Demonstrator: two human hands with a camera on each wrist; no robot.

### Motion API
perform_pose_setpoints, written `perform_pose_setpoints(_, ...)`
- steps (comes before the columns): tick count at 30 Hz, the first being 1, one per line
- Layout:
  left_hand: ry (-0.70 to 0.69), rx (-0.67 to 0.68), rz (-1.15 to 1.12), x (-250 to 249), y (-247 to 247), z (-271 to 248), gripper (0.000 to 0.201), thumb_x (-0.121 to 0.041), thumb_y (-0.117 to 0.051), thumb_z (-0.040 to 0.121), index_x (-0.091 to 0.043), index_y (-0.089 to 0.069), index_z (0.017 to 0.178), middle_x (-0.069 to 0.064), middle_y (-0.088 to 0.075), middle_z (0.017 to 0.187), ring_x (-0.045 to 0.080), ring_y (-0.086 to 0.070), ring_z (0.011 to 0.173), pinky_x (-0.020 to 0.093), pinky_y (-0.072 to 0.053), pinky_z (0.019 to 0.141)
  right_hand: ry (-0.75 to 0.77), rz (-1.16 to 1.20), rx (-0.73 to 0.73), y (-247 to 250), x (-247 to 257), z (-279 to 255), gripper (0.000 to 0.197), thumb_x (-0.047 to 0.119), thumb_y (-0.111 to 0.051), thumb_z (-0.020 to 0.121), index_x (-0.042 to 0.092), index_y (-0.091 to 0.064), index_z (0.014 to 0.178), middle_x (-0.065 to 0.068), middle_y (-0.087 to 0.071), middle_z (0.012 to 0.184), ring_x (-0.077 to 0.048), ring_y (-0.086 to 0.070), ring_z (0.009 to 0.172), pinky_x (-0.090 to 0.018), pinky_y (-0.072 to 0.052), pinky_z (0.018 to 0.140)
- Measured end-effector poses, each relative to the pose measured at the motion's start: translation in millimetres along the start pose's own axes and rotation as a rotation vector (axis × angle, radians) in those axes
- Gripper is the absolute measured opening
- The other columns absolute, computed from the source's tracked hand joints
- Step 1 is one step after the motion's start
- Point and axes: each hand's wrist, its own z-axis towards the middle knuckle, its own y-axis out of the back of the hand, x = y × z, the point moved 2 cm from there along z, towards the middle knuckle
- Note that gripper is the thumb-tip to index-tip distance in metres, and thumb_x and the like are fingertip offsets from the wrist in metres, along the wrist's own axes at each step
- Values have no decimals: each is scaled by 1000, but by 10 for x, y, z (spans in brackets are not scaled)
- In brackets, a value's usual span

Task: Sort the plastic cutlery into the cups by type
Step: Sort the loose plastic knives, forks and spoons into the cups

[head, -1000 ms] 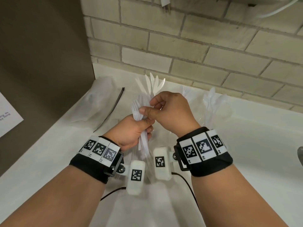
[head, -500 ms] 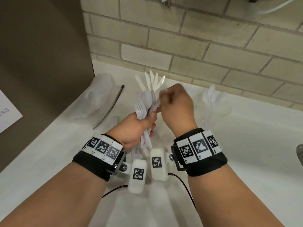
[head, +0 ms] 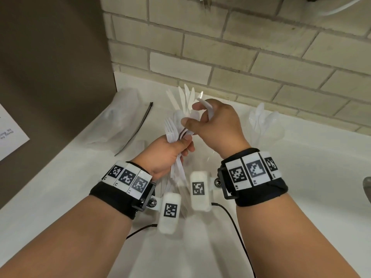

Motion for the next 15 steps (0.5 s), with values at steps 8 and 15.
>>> perform_pose_setpoints(8,-30,44,124,-45,-69,-21,32,-21,-44,100,-26,-59,72,-6,-49,61,12,-39,58,26,-35,58,94,-34,-150,-149,-75,52,19,21,-56,90,20,-66,106,-1,-58,92,2,-48,67,-3,-35,63)
perform_pose_setpoints(15,-16,62,216,-79,-76,-45,20,-25,-46,99,-25,-67,98,-5,-48,66,10,-43,64,26,-39,67,118,244,-476,32,65,145,6,13,-43,97,18,-43,94,9,-58,75,6,-53,59,-8,-38,53)
